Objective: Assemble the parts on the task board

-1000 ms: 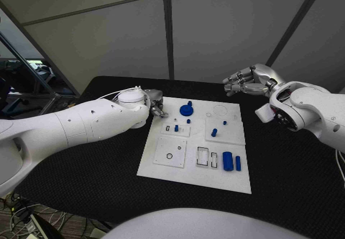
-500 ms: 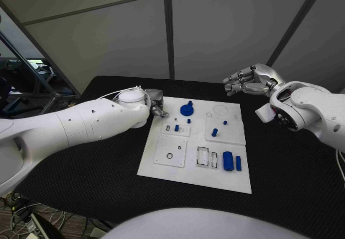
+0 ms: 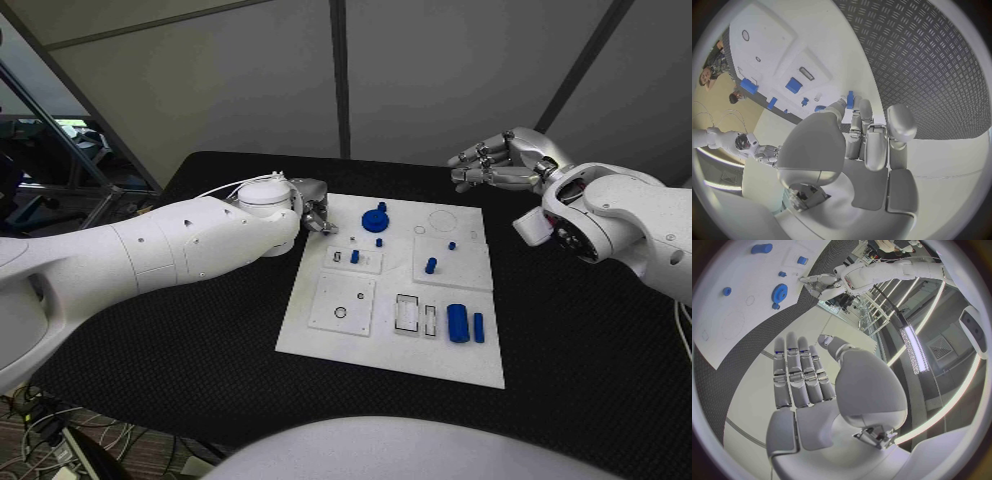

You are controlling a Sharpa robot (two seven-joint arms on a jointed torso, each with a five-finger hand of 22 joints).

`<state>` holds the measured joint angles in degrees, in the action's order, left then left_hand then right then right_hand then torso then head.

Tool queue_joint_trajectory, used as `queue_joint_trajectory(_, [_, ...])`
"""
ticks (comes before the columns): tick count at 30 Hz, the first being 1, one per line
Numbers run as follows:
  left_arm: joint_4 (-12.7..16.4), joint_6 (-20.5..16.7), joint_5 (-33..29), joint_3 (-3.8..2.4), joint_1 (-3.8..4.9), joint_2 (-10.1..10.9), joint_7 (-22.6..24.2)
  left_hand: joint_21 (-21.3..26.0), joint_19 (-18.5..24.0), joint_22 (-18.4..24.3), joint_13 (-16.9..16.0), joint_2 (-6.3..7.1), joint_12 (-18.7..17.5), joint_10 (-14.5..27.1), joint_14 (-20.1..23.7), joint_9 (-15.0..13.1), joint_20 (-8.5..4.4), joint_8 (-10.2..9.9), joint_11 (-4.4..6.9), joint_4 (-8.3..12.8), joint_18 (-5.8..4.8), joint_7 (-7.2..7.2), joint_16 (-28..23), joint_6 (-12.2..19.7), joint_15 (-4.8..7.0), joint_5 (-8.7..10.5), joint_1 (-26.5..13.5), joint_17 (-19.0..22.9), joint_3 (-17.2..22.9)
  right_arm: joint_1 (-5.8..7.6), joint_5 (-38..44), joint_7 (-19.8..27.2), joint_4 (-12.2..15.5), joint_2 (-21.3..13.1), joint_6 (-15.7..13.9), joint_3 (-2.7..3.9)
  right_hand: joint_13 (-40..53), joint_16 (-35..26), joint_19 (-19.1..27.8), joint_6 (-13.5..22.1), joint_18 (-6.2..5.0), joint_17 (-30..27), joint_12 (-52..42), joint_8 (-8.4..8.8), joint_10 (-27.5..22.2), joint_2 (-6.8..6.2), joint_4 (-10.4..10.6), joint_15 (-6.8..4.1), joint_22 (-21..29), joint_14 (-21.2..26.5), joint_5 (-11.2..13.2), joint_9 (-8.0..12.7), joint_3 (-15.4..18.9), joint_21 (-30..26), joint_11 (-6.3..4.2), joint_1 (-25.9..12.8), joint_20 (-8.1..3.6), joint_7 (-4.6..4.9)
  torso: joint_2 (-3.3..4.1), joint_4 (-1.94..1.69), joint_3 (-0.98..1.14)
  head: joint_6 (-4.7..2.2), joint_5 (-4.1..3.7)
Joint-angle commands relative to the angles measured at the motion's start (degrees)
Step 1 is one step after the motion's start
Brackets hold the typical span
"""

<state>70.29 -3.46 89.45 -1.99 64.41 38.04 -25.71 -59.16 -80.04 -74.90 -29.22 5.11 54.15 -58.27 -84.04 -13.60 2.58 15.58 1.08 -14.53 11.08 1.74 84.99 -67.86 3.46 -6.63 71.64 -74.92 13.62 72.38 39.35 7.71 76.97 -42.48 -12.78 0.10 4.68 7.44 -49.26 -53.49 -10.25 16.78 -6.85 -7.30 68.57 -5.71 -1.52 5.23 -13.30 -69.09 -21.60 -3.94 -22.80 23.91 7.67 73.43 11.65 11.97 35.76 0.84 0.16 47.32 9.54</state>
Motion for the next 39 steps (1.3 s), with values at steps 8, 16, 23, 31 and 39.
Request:
queue_joint_trajectory(8, [0.0, 1.5, 0.6, 0.01, 0.07, -0.1, 0.7, 0.3, 0.0, -5.8, 0.0, 0.03, 0.0, 0.6, -1.9, -0.1, -0.04, -0.2, 0.02, 0.1, -5.53, 0.15, -0.2, 0.4, 0.42, -0.12, 0.9, -7.0, 0.5, 0.12, 0.0, 0.5, 0.0, 0.0, 0.4, 0.03, -0.1, -0.1, -0.5, 0.0, -0.12, 0.0, -0.2, -0.26, -0.1, 0.24, 0.1, -0.31, 0.1, 0.0, -0.2, 0.0, -0.3, -0.3, -0.11, 0.0, 0.11, -0.07, 0.02, -0.01, 0.0, 0.08, 0.01])
queue_joint_trajectory(16, [0.0, 0.7, 0.5, 0.01, 0.07, -0.1, 0.8, 0.5, 0.1, -5.8, 0.0, 0.46, -0.1, 0.7, -1.8, -0.2, 0.03, -0.2, -0.15, -0.4, -5.52, 0.53, -0.2, 0.6, 0.31, 0.03, -0.2, -6.9, -0.1, 0.12, 0.0, 0.5, 0.0, 0.0, 0.4, 0.03, -0.1, -0.1, -0.5, 0.0, -0.12, 0.0, -0.2, -0.26, -0.1, 0.24, 0.1, -0.31, 0.1, 0.0, -0.2, 0.0, -0.3, -0.3, -0.11, 0.0, 0.11, -0.07, 0.0, -0.04, 0.01, 0.11, -0.01])
queue_joint_trajectory(23, [0.2, -0.6, 0.5, 0.01, 0.07, -0.1, 1.1, 0.5, 0.0, -5.9, 0.0, 1.14, 0.1, 0.7, -1.8, -0.4, 0.09, -0.2, -0.19, -0.8, -5.54, 0.6, -0.2, 0.6, 0.26, 0.03, -1.1, -6.9, -0.8, 0.11, 0.0, 0.6, 0.0, 0.0, 0.4, 0.03, -0.1, -0.1, -0.5, 0.0, -0.12, 0.0, -0.2, -0.26, -0.1, 0.24, 0.1, -0.31, 0.1, 0.0, -0.2, 0.0, -0.3, -0.3, -0.11, 0.0, 0.11, -0.07, 0.0, -0.01, 0.01, 0.11, 0.01])
queue_joint_trajectory(31, [0.1, -0.7, 0.5, 0.01, 0.07, -0.1, 1.0, 0.5, 0.0, -5.9, -0.1, 1.52, 0.1, 0.7, -1.8, -0.4, 0.11, -0.2, -0.2, -1.1, -5.52, 0.67, -0.2, 0.6, 0.24, 0.04, -1.6, -6.9, -1.2, 0.11, 0.0, 0.6, 0.0, 0.0, 0.4, 0.03, -0.1, -0.1, -0.5, 0.0, -0.12, 0.0, -0.2, -0.26, -0.1, 0.24, 0.1, -0.31, 0.1, 0.0, -0.2, 0.0, -0.3, -0.3, -0.11, 0.0, 0.11, -0.07, 0.04, -0.01, 0.01, 0.17, 0.02])
queue_joint_trajectory(39, [0.0, -0.4, 0.5, 0.01, 0.07, -0.1, 0.8, 0.6, 0.0, -6.0, -0.1, 1.76, 0.2, 0.7, -1.8, -0.5, 0.12, -0.2, -0.22, -1.3, -5.52, 0.72, -0.2, 0.7, 0.23, 0.04, -2.0, -6.9, -1.5, 0.11, 0.0, 0.6, 0.0, 0.0, 0.4, 0.03, -0.1, -0.1, -0.5, 0.0, -0.12, 0.0, -0.2, -0.26, -0.1, 0.24, 0.1, -0.31, 0.1, 0.0, -0.2, 0.0, -0.3, -0.3, -0.11, 0.0, 0.11, -0.07, 0.01, -0.01, 0.0, 0.26, 0.05])
